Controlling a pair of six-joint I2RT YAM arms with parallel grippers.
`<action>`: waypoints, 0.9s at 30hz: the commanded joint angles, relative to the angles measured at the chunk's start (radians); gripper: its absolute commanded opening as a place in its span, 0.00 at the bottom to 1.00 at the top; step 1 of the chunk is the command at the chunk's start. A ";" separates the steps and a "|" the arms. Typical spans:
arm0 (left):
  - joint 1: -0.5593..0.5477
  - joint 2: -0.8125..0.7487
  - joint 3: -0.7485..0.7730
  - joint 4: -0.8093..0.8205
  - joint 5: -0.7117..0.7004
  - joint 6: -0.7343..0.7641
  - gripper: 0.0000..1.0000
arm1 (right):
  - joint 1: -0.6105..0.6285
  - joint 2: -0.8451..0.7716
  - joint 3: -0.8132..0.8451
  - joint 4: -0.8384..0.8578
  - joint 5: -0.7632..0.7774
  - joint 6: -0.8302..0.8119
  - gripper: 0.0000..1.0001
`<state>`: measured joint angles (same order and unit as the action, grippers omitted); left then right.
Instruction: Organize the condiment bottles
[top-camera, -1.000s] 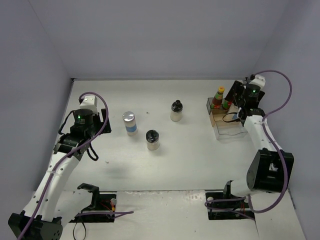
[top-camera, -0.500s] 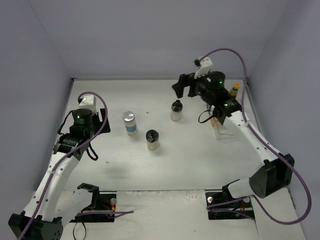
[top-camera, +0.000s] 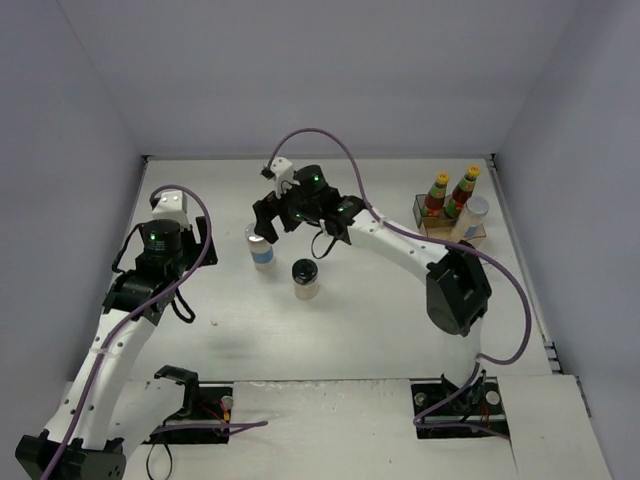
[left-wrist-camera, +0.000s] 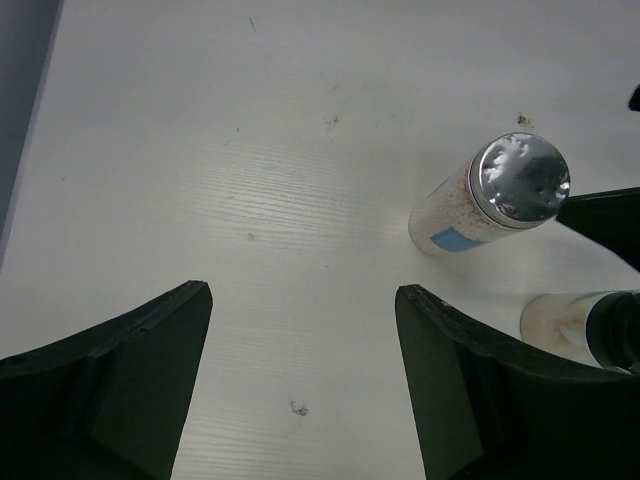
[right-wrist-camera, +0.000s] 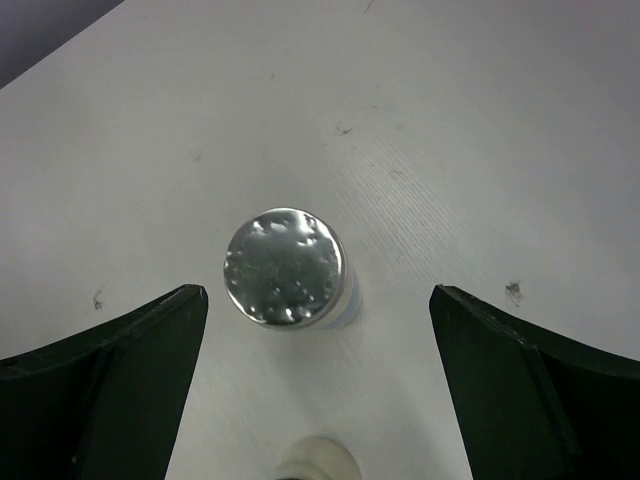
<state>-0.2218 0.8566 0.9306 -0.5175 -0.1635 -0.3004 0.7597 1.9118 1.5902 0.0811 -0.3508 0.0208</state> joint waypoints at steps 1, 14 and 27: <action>0.006 -0.013 0.017 0.059 -0.024 -0.009 0.74 | 0.042 0.050 0.123 0.017 -0.024 -0.047 1.00; 0.007 -0.013 0.017 0.060 -0.014 -0.008 0.74 | 0.085 0.184 0.198 -0.035 0.039 -0.070 0.83; 0.007 -0.007 0.016 0.065 0.001 -0.009 0.74 | -0.020 -0.034 0.100 0.063 0.187 -0.041 0.10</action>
<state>-0.2207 0.8524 0.9195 -0.5175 -0.1688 -0.3004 0.8074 2.0731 1.6848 0.0181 -0.2245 -0.0330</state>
